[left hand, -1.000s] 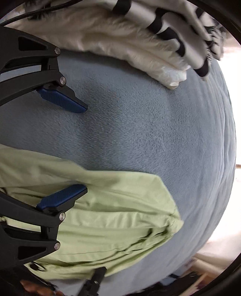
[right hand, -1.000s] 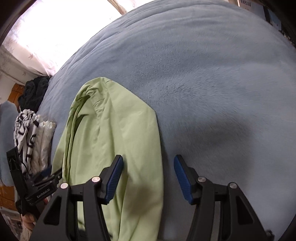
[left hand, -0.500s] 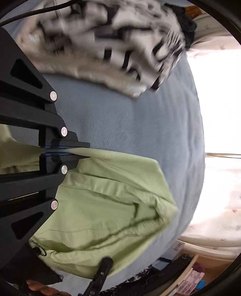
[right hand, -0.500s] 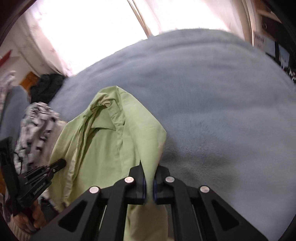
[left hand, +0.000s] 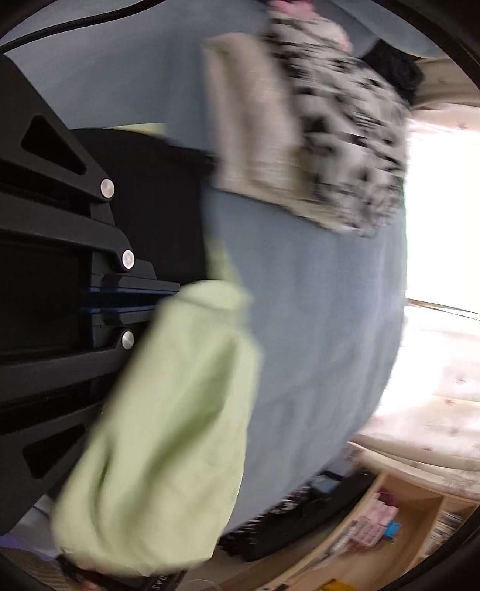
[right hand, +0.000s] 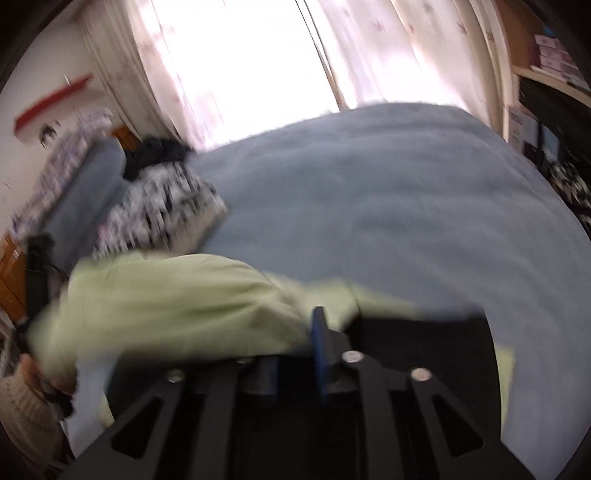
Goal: Fold large clothes
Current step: 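Grasp the green hood with both grippers, then fold the hood over the folded black body with both grippers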
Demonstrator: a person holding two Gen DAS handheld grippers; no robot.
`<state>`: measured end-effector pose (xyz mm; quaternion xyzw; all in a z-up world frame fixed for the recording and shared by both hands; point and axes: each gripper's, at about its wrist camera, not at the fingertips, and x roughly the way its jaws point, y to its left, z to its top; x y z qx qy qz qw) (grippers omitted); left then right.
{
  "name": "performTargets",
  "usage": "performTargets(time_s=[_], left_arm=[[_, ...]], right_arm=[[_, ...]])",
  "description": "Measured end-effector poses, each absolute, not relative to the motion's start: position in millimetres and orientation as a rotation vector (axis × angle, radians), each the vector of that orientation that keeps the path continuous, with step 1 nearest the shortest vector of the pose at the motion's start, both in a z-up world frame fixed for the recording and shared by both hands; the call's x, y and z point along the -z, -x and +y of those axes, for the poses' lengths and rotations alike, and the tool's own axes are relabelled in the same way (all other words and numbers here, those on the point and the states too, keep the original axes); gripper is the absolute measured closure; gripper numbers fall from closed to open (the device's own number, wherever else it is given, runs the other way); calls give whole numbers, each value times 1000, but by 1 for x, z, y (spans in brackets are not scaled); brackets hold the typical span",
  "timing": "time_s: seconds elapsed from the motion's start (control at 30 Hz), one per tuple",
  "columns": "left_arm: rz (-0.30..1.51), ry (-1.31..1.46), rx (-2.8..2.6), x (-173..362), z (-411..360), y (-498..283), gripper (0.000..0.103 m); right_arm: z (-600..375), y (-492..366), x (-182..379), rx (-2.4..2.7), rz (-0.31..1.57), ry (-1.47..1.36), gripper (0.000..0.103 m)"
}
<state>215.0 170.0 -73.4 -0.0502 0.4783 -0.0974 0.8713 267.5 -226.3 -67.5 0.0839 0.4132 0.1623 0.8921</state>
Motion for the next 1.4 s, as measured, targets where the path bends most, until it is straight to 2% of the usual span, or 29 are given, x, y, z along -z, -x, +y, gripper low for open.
performTargets(time_s=[0.13,0.23,0.3,0.43,0.5,0.6,0.67,1.2,1.23,1.27,1.33,1.4], left_arm=[[1114,182,216,108,188,-170,101],[1134,211,230,114,189,-137,99],[1142,237,260,113,190,-120,94],[1118,286,321,99,182,-96,81],[1108,297,348,95,176,-86,79],[1100,320,389,92,165,-81,72],[1096,333,406,93,156,-81,62],[1073,624,444,159,125,-149,62],[1066,635,437,159,123,-152,69],[1054,647,438,158,121,-155,86],[1049,632,410,154,118,-156,94],[1041,603,359,145,117,-154,97]], right_arm=[[-241,-222,107,-306,992,-246,74],[-250,-197,121,-302,1034,-309,74],[-252,-178,125,-306,1050,-335,74],[-249,-143,118,-332,1047,-362,57],[-243,-130,114,-348,1037,-377,52],[-235,-125,109,-376,1031,-396,49],[-227,-125,110,-385,1032,-394,49],[-215,-180,177,-408,1028,-596,49],[-214,-182,179,-404,1024,-596,55],[-212,-183,180,-398,1019,-590,61],[-208,-186,181,-411,1018,-583,94],[-206,-187,179,-392,1017,-583,96]])
